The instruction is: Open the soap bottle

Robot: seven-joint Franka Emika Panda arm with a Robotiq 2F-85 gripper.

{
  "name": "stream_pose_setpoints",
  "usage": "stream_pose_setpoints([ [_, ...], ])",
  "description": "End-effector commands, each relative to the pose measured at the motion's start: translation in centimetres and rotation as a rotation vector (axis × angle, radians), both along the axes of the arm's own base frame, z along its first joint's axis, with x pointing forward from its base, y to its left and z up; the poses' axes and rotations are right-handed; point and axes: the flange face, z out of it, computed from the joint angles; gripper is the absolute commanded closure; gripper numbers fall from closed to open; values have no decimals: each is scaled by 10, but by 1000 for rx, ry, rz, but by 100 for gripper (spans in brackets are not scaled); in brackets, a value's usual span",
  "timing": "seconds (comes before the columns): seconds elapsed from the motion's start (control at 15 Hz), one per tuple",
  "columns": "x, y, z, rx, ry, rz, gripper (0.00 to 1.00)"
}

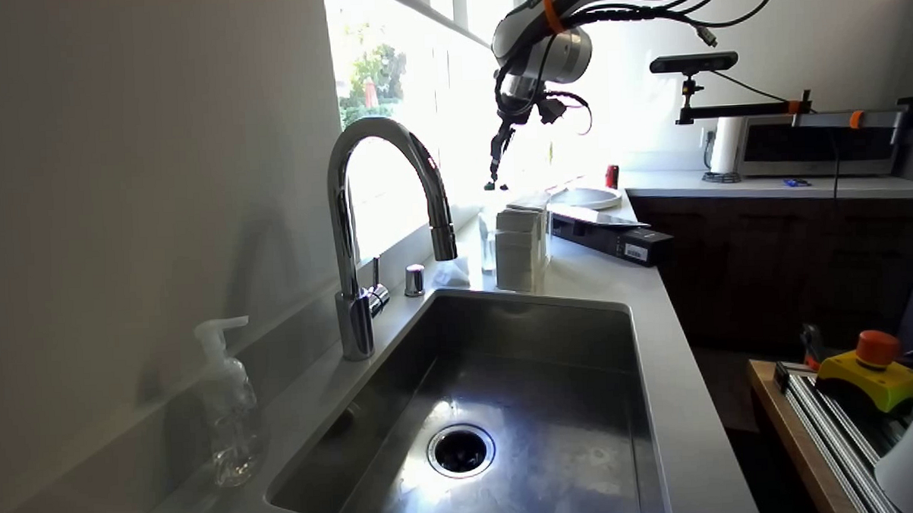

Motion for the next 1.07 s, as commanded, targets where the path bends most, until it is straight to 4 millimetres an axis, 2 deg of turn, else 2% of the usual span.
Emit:
stream_pose_setpoints([
  [0.0, -5, -6, 3, 3, 1, -17, 88],
  [0.27, -10, -11, 5, 0, 2, -27, 90],
  [0.8, -26, -23, 14, -15, 6, -58, 87],
  [0.87, -28, -24, 16, -13, 4, -57, 80],
  [0.93, -30, -23, 18, -10, 1, -54, 62],
  [1.0, -32, -21, 21, -5, -1, -47, 59],
])
